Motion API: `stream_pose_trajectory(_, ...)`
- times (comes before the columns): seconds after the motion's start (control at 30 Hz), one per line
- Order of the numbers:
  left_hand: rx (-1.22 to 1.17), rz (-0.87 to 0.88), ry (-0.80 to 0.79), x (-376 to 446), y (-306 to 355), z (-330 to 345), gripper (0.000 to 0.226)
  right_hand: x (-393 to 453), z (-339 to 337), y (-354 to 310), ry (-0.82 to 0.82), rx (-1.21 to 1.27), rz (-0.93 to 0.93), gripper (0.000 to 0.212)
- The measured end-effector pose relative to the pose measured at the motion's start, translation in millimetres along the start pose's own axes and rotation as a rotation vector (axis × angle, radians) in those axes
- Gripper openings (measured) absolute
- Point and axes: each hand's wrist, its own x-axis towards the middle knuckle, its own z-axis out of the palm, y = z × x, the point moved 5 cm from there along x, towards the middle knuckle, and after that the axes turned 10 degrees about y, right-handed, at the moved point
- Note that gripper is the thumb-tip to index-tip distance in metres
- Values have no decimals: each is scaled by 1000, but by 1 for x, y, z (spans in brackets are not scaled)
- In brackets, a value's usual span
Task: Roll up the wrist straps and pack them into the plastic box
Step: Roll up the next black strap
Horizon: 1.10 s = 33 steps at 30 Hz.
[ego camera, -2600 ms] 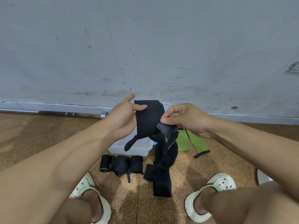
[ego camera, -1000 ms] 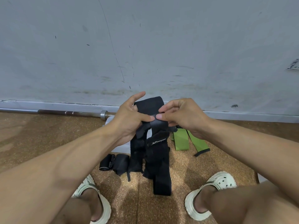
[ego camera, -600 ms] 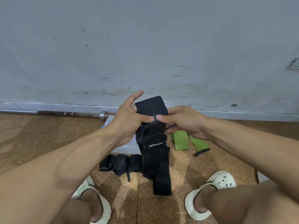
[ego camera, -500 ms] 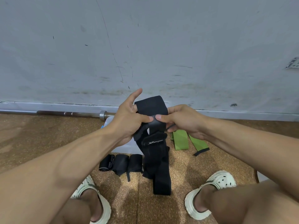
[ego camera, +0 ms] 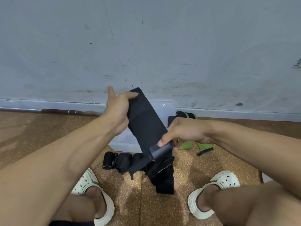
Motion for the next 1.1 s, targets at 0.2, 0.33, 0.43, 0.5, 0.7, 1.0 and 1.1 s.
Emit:
stream_pose_trajectory(0.2,-71,48,165,15,18,-24,105,7,5,9,-24,-151,-13,37)
stream_pose_trajectory(0.33,-103,107,226,21,27,-35,103,8,6,25,-131,-324,52,30)
stream_pose_trajectory(0.43,-68,120,219,22,29,-36,101,14,11,37,-163,-315,47,24)
stream_pose_trajectory(0.5,-56,95,197,19,25,-34,101,18,17,40,-182,-191,40,9)
stream_pose_trajectory(0.7,-55,87,207,31,21,-40,103,21,26,47,-337,-137,91,30)
stream_pose_trajectory(1.0,57,71,254,46,14,-55,101,18,39,51,-362,-95,71,19)
stream_pose_trajectory(1.1,74,73,279,52,12,-62,102,21,37,50,-263,-119,76,21)
